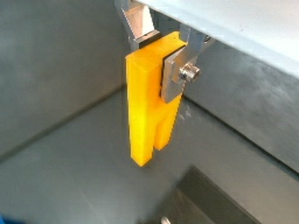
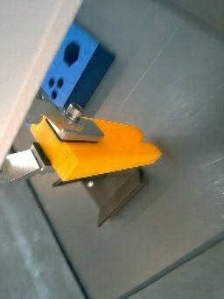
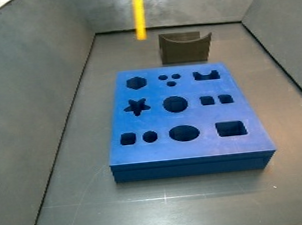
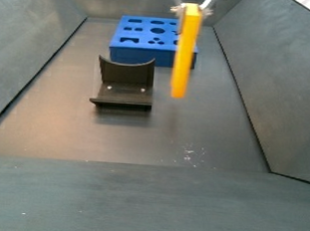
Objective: Pick up the double-square object. Move up. Move to above the board. Insert the double-square object.
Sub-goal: Move to above the board.
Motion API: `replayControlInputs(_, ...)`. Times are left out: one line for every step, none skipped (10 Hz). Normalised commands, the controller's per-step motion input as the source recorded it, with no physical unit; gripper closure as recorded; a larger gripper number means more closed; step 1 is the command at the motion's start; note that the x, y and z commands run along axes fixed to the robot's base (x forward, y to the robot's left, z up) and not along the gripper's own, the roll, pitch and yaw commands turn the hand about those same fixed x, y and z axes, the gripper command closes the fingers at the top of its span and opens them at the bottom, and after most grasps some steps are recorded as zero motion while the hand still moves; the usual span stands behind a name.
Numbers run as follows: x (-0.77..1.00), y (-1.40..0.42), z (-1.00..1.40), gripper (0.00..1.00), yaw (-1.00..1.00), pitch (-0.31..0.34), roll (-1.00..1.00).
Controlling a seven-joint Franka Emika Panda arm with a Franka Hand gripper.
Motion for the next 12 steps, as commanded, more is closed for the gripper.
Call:
replayControlInputs(-0.28,0.03,1.00,1.00,-0.07,0.300,0.16)
replayControlInputs(-0.22,0.02,1.00,1.00,-0.02,0.214,0.13)
replayControlInputs(-0.17,0.01,0.99,1.00,0.00,0.160,0.10)
replayControlInputs(-0.11,0.01,0.85,1.00,0.02,0.127,0.09)
replayControlInputs(-0.05,0.01,0.67,1.00,0.02,0.104,0.08)
replayControlInputs(-0.02,0.00,0.54,1.00,0.03,0.099,0.08)
replayControlInputs(-0.01,0.00,0.40,1.00,0.03,0.094,0.07)
replayControlInputs(0.00,-0.01,0.23,1.00,0.02,0.092,0.07)
replayControlInputs(0.09,-1.00,0.26,1.00,-0.09,0.054,-0.19)
replayControlInputs(0.09,-1.00,0.24,1.00,-0.08,0.044,-0.18)
replayControlInputs(0.09,-1.00,0.25,1.00,-0.04,0.050,-0.14)
replayControlInputs(0.10,-1.00,0.25,1.00,-0.03,0.045,-0.14)
